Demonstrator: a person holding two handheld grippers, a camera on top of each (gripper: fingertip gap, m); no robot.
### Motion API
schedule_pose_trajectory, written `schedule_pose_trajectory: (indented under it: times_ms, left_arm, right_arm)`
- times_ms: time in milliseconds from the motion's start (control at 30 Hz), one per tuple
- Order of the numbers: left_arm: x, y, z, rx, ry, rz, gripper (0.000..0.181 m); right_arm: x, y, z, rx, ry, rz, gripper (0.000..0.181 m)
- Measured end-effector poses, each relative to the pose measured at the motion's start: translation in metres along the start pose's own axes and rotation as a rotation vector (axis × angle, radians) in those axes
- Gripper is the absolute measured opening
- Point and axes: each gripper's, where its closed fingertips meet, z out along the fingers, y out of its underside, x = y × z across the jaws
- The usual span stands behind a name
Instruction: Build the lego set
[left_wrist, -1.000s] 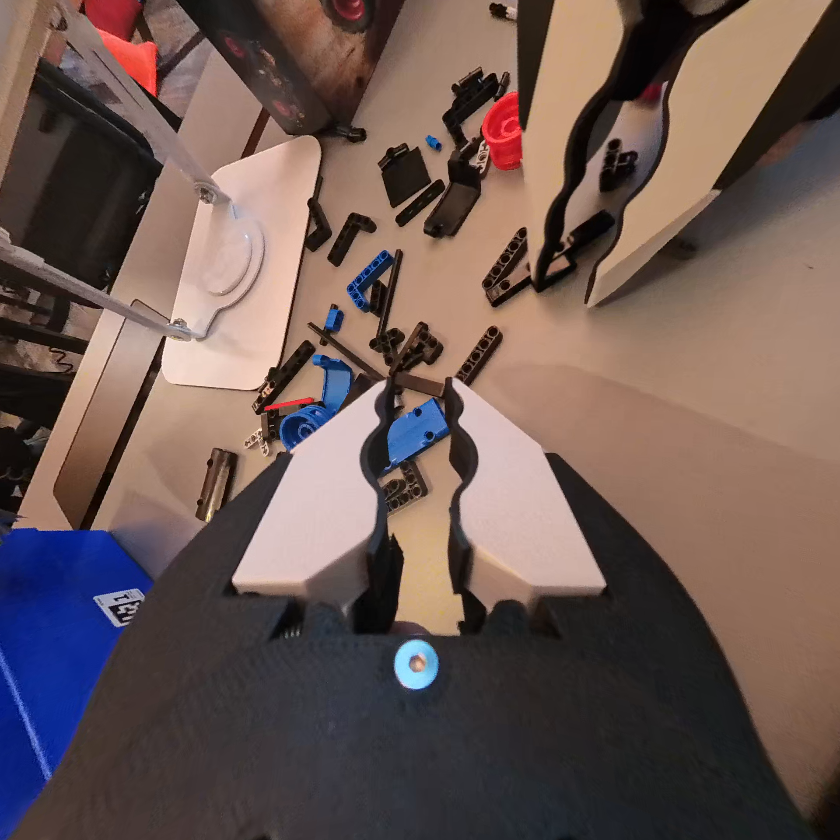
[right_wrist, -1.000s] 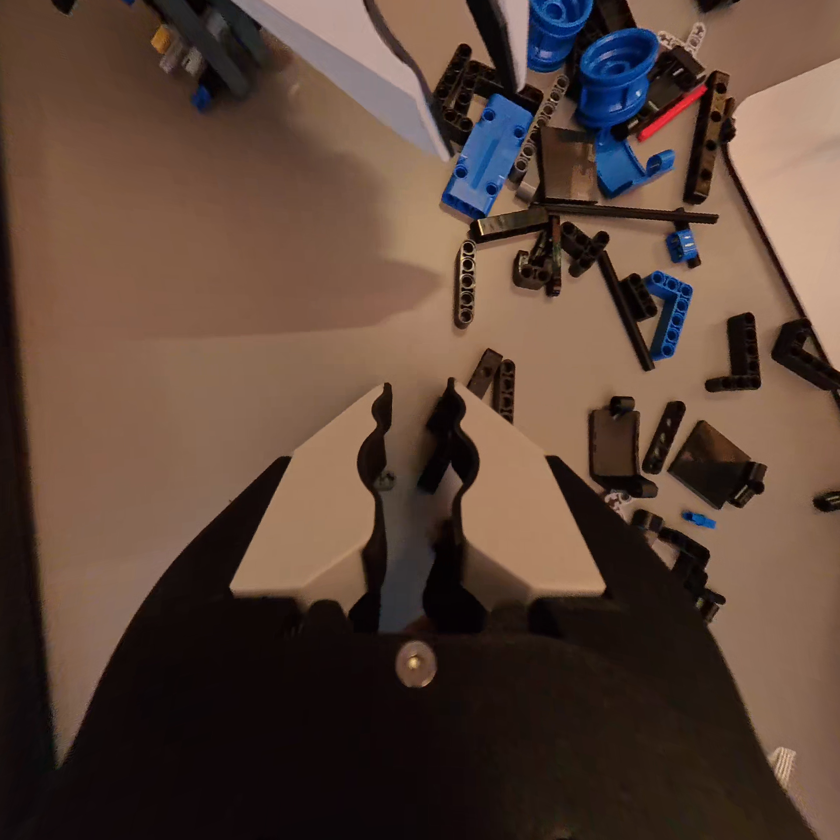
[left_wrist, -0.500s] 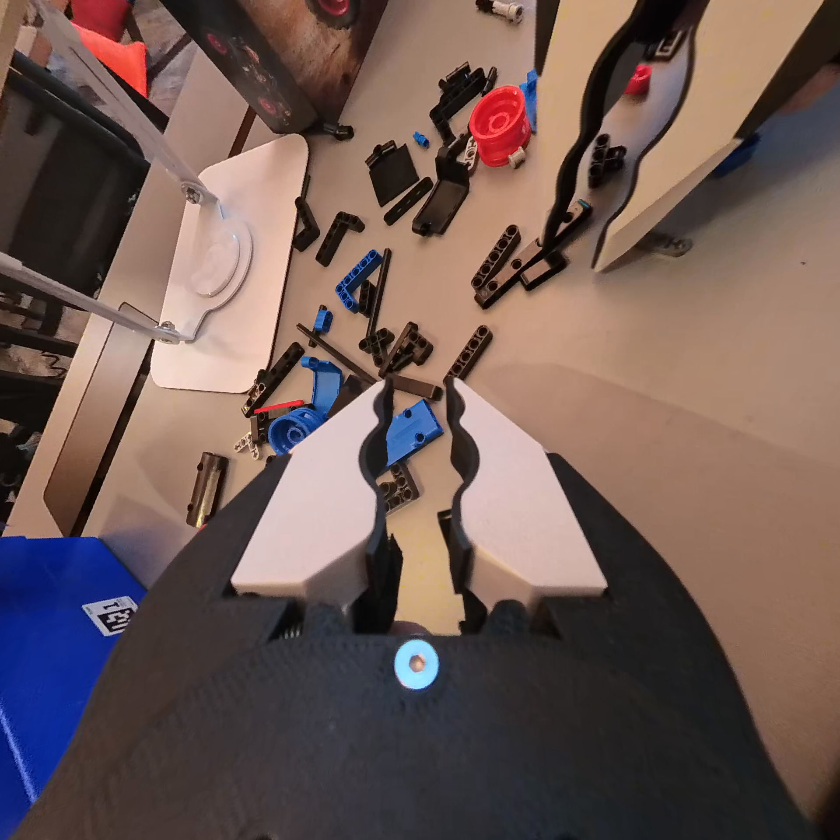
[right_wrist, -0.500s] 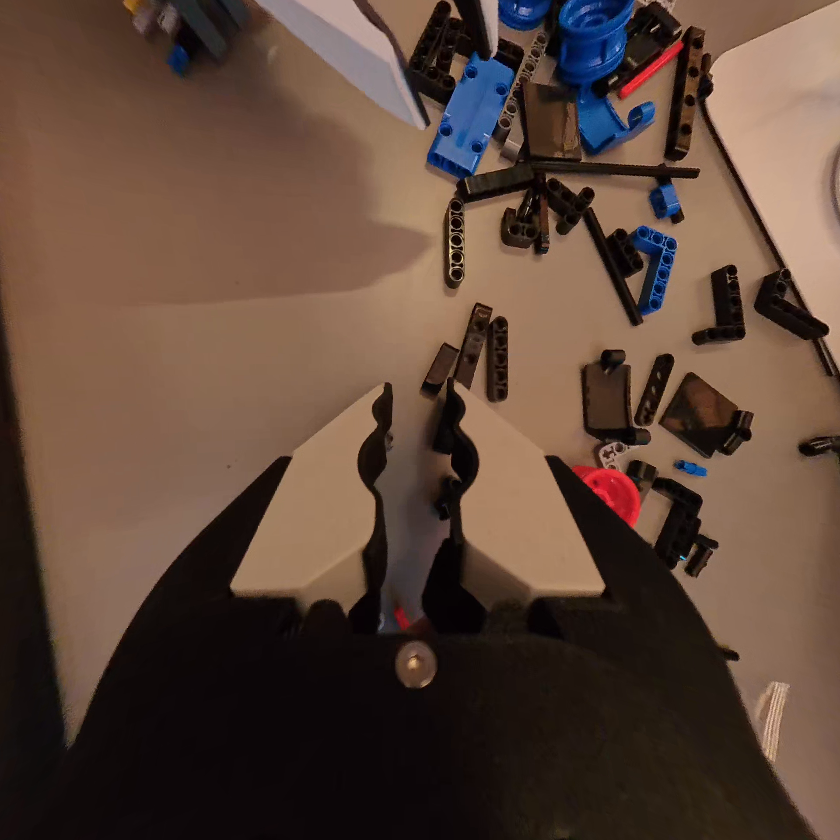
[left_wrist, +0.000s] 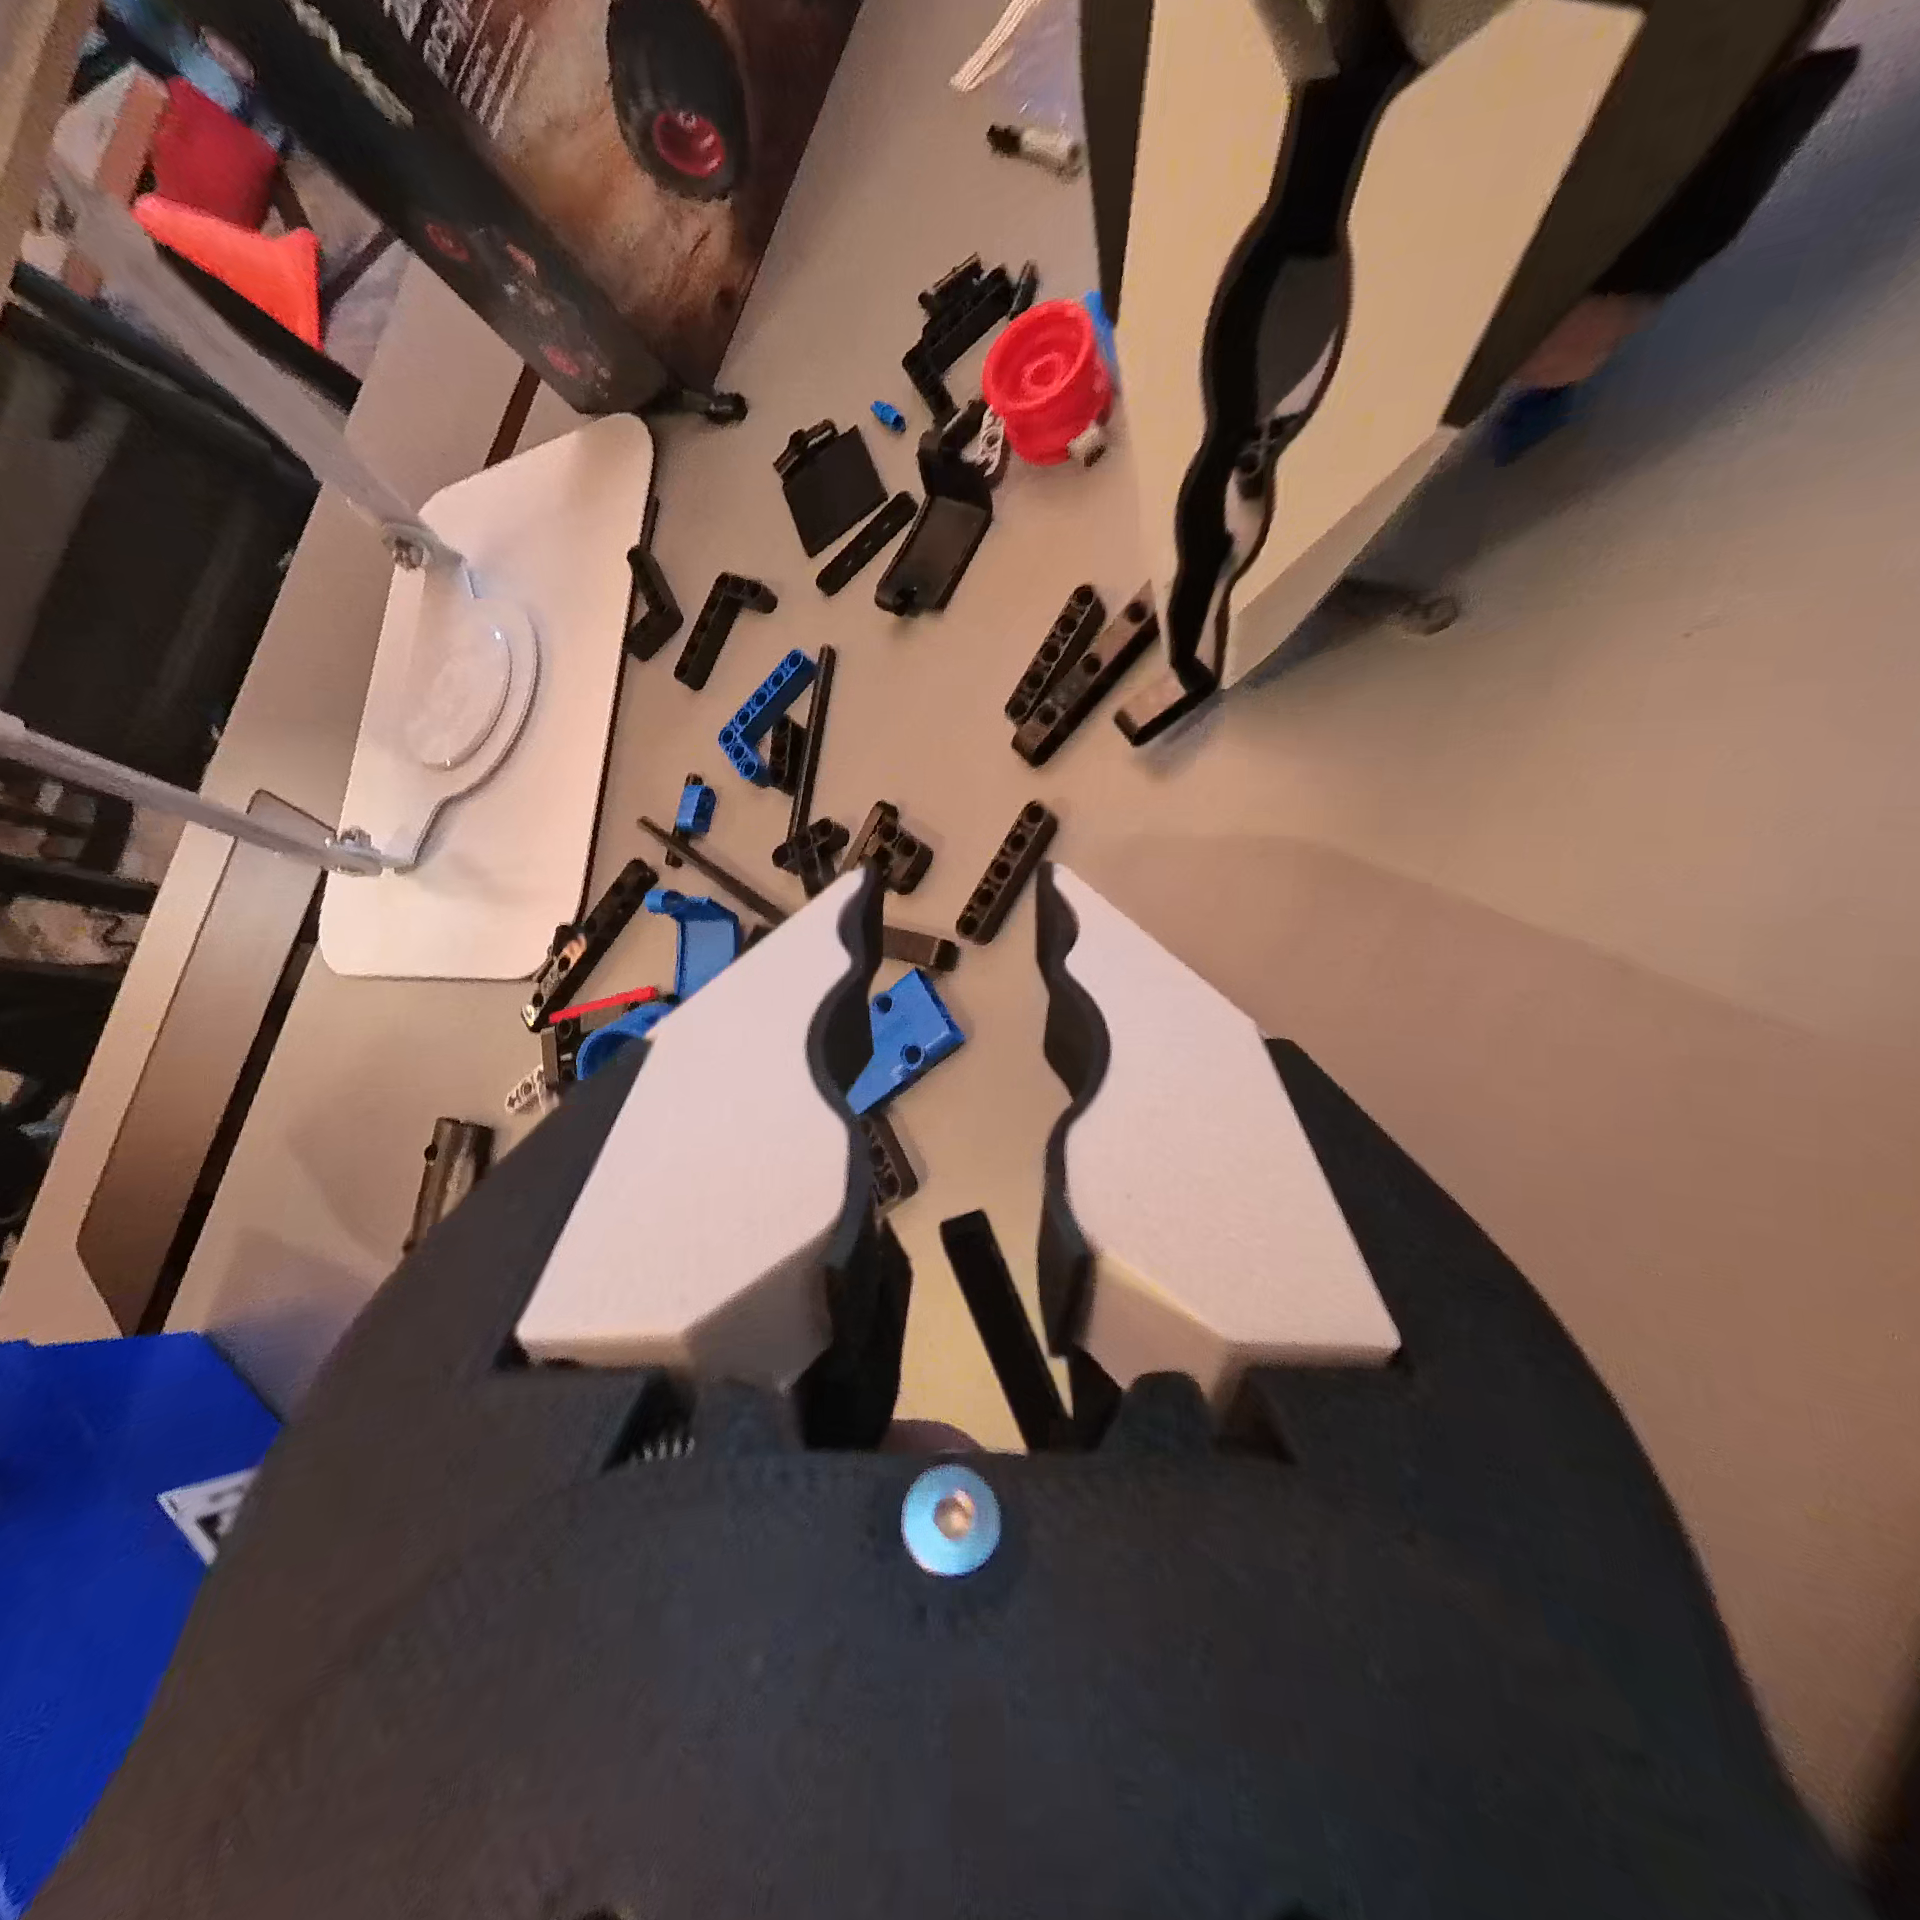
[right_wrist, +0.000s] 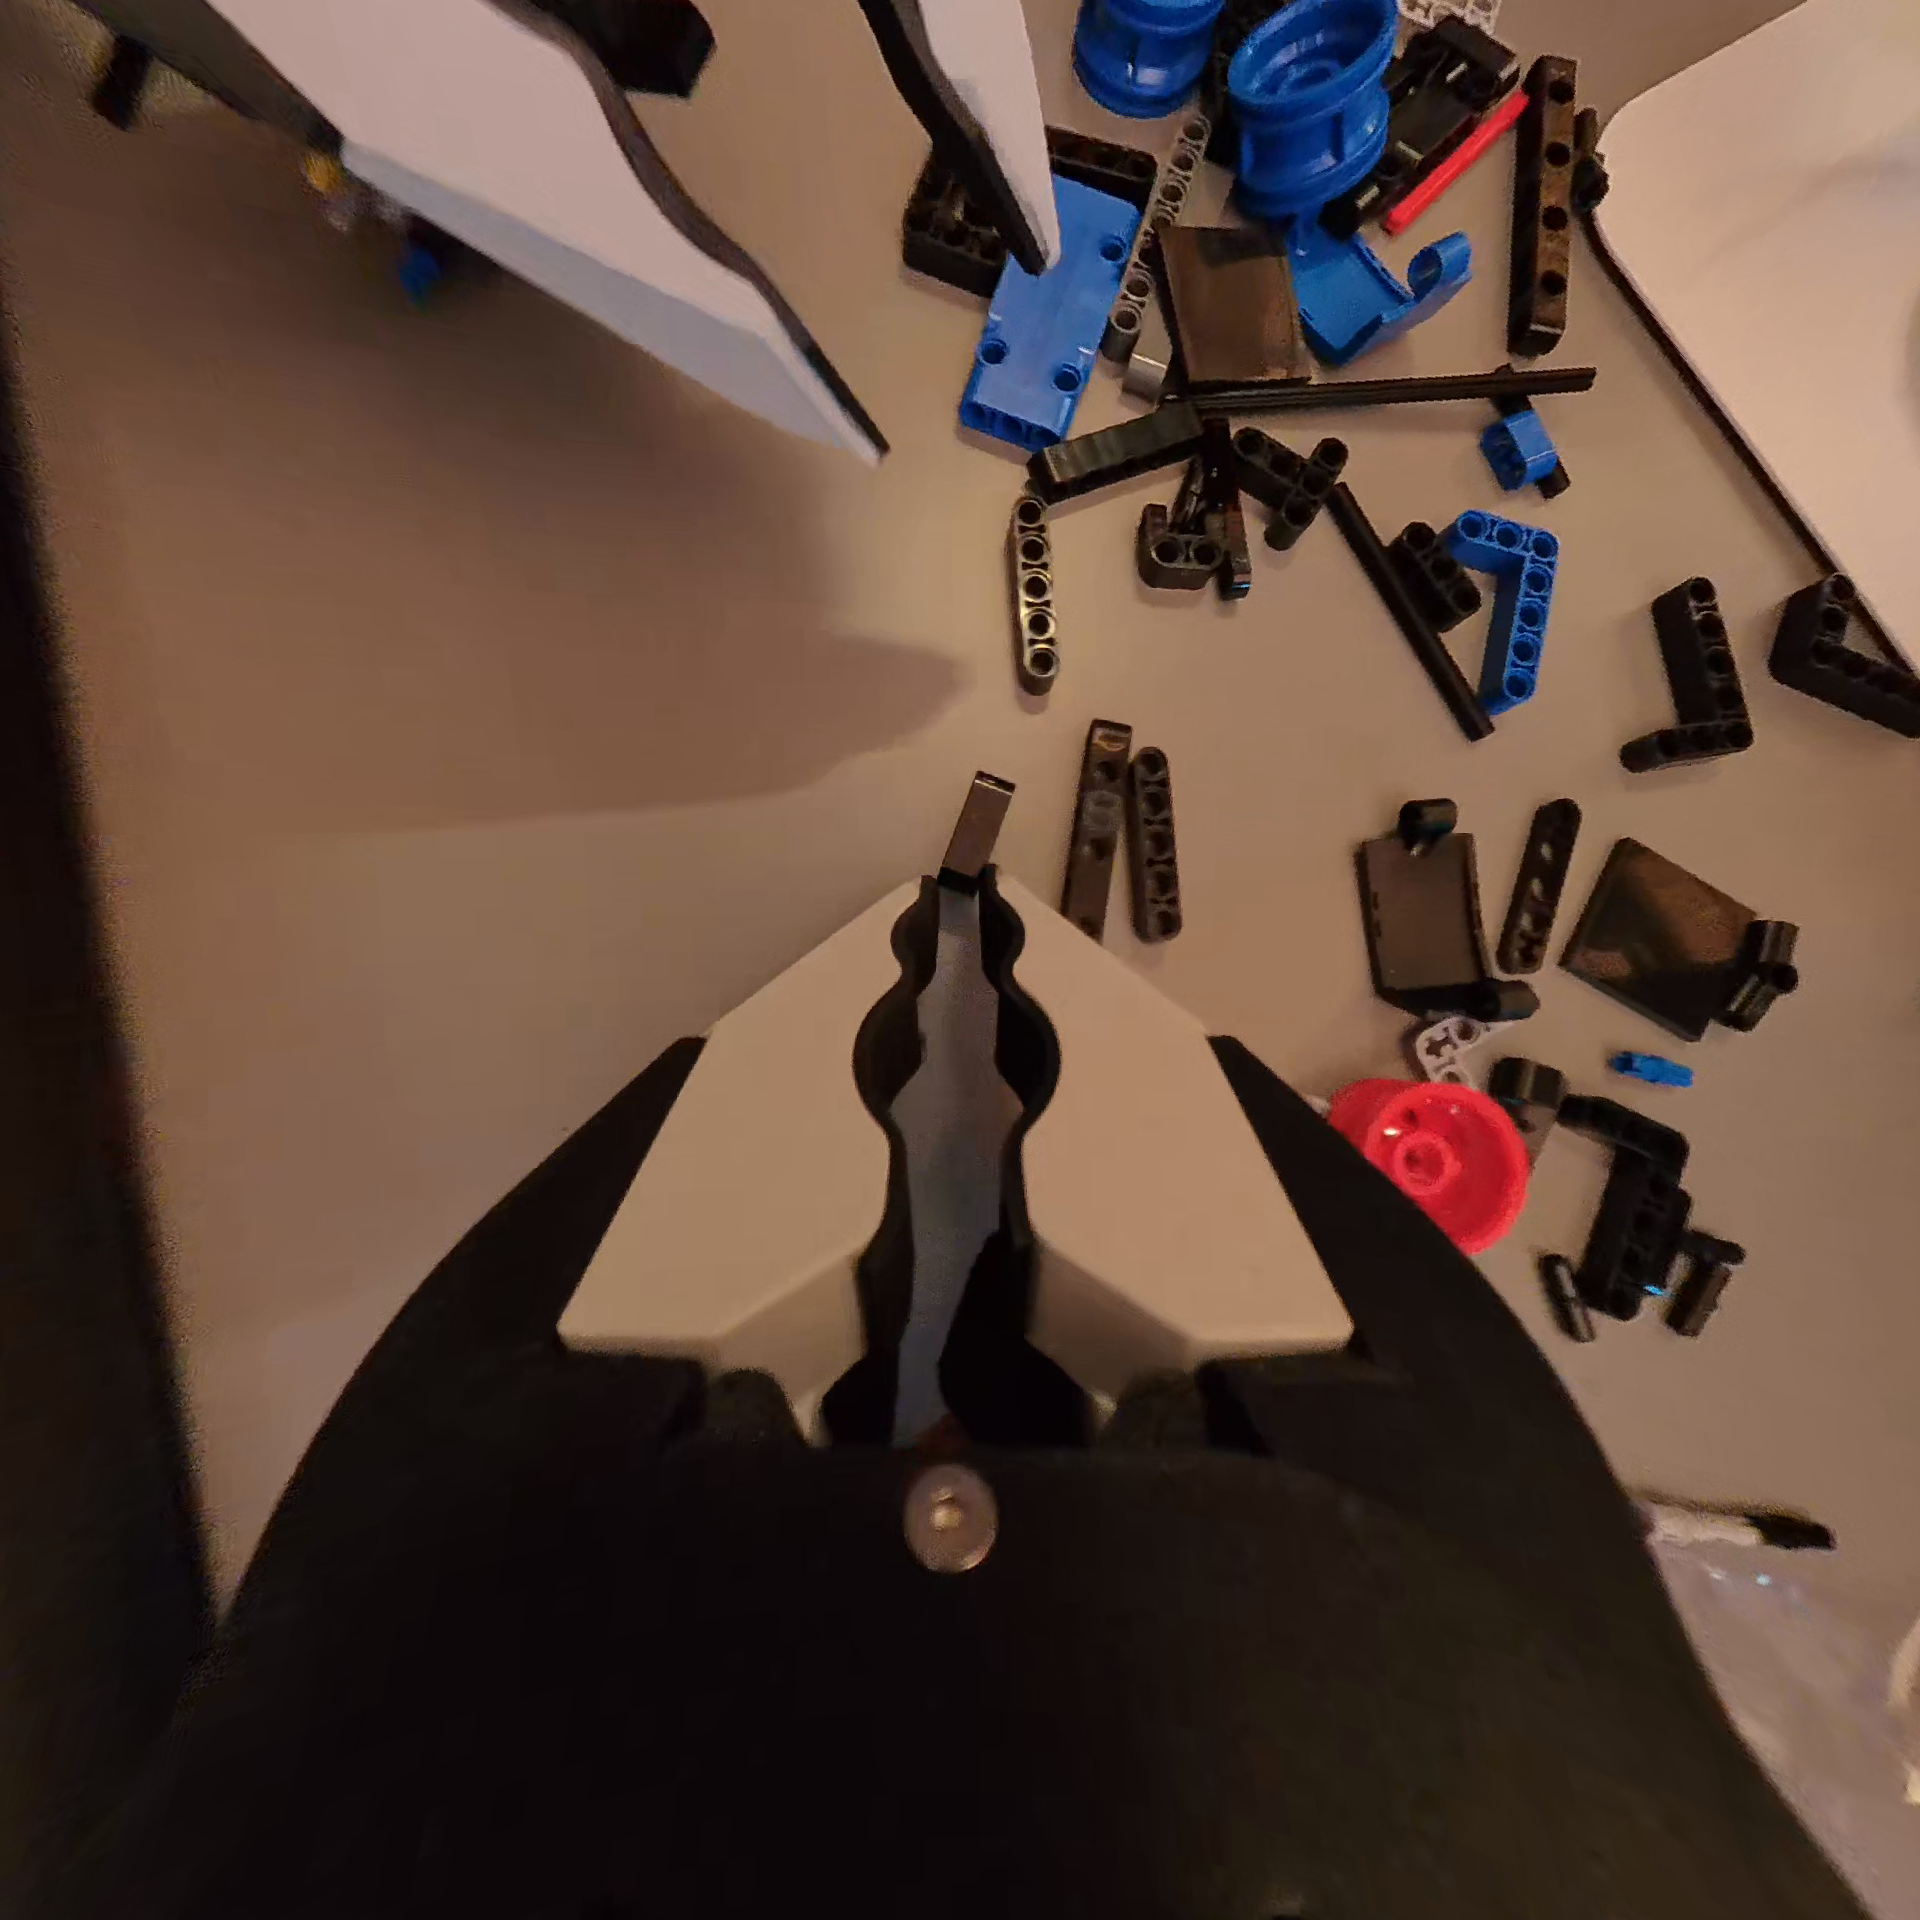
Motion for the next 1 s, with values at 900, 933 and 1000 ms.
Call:
schedule_pose_trajectory:
  times_ms: [900,933,1000]
  left_arm:
    - [0.074,-0.065,0.002,0.269,0.037,0.439,0.019]
    - [0.077,-0.065,0.003,0.269,0.038,0.452,0.011]
    - [0.083,-0.064,0.005,0.264,0.054,0.475,0.008]
  right_arm:
    - [-0.044,-0.005,-0.062,0.293,-0.449,0.22,0.004]
    - [-0.046,-0.005,-0.062,0.291,-0.46,0.219,0.004]
    - [-0.049,-0.005,-0.062,0.287,-0.469,0.219,0.004]
